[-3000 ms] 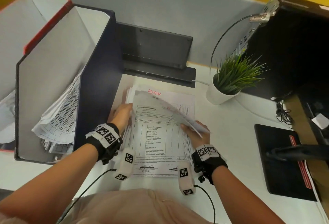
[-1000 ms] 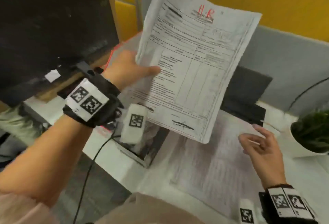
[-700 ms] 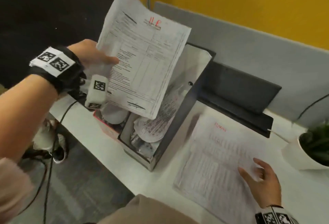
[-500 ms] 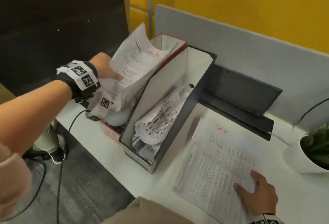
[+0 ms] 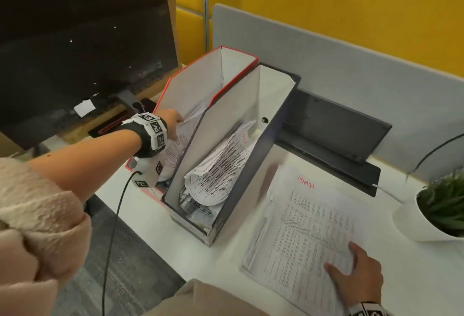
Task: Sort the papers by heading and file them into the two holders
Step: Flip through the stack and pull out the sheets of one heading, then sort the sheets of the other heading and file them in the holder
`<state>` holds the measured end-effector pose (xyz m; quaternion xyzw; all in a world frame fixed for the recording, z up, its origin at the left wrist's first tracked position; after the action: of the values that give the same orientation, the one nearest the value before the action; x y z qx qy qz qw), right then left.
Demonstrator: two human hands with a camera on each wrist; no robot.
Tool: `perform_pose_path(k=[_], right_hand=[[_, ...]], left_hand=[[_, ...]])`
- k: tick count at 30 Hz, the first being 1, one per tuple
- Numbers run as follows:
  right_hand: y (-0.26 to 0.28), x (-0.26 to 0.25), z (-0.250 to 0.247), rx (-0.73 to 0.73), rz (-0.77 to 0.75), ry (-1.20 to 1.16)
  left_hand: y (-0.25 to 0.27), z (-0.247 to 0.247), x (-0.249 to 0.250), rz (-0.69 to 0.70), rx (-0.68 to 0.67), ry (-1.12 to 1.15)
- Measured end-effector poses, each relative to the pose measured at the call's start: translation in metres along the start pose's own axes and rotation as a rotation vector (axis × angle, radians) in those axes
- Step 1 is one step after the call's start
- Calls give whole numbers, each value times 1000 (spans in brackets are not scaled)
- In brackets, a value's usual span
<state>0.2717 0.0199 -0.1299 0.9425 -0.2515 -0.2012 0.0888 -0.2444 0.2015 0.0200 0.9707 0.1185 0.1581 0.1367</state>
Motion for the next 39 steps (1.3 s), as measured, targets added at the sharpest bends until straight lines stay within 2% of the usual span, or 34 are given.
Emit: perform_pose_path(k=[3, 7, 10, 13, 16, 19, 21, 23, 27, 29, 31, 35, 39], right_hand=[[-1, 1, 0, -6, 4, 1], [-1, 0, 0, -11, 0, 4], [0, -1, -2, -9, -2, 11], [2, -2, -1, -27, 3, 8], [4, -3, -2, -28, 9, -3], [5, -4, -2, -26, 4, -9], [5, -3, 0, -33, 11, -22], [5, -2, 3, -45, 14, -32], [5, 1, 6, -59, 22, -52], [5, 3, 6, -60, 24, -50], [6, 4, 7, -60, 25, -53], [8, 3, 9, -70, 21, -72], [11, 1, 9, -77, 26, -61]], left_hand=[[0, -6, 3, 44, 36, 78], [10, -45, 23, 166, 199, 272], [35, -79, 60, 297, 345, 456], [71, -97, 117, 497, 428, 598], [110, -90, 177, 681, 412, 732], [135, -52, 226, 779, 293, 847], [140, -9, 249, 767, 169, 852], [134, 42, 259, 683, 67, 739], [102, 148, 232, 367, -166, 383], [91, 183, 210, 256, -248, 209], [84, 202, 194, 198, -268, 167], [80, 217, 181, 138, -248, 285], [82, 211, 187, 175, -181, 255]])
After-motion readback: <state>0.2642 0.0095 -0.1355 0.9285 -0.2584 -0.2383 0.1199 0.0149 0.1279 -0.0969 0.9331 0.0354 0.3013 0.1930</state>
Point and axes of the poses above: each hand's wrist, its own y-axis away from the middle knuckle, its own z-axis out of the palm, x = y × z, the point moved 10 cm from there along -y, towards the middle knuckle, and after that the axes turned 10 degrees about y, right-handed, at the moved point
